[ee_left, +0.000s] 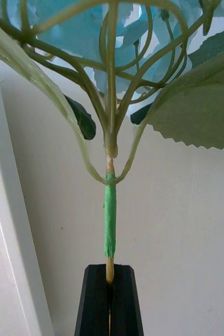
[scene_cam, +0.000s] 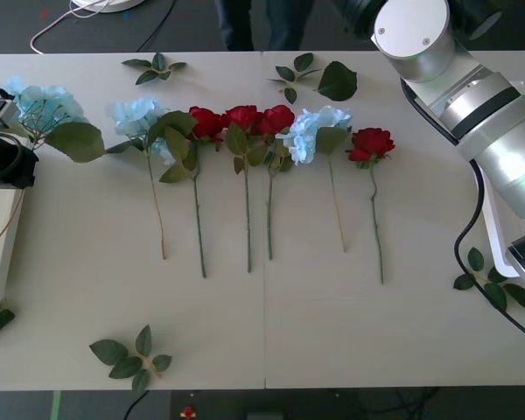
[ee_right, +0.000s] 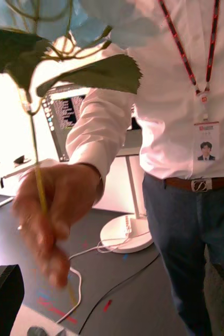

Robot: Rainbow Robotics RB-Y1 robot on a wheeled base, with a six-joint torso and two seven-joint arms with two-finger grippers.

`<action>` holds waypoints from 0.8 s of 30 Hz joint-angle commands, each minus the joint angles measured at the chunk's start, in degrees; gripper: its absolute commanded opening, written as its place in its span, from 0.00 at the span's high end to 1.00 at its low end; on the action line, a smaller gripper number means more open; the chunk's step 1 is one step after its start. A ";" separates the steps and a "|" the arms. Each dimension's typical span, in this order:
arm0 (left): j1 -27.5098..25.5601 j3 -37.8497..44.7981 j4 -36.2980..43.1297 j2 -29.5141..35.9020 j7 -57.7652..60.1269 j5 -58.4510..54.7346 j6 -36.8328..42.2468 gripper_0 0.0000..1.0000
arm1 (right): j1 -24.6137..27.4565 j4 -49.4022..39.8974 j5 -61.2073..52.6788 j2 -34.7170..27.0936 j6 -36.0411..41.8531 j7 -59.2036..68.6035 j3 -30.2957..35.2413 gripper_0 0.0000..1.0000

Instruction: Place the red flowers into the right box and the blue flowers into the left box. If a person shows an open palm, hand one flower to the person first, then continue sorting.

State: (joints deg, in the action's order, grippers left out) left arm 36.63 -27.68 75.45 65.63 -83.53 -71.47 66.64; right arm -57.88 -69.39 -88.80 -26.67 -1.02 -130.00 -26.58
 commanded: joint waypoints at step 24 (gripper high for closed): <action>1.42 0.79 0.75 3.01 1.17 0.37 -3.01 1.00 | 28.61 -22.90 -1.55 -19.29 31.70 3.09 11.99 0.00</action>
State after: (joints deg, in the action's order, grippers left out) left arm 36.63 -27.69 75.47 65.64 -83.52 -71.47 65.90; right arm -31.90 -88.70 -93.20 -42.46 26.99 -129.46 -18.07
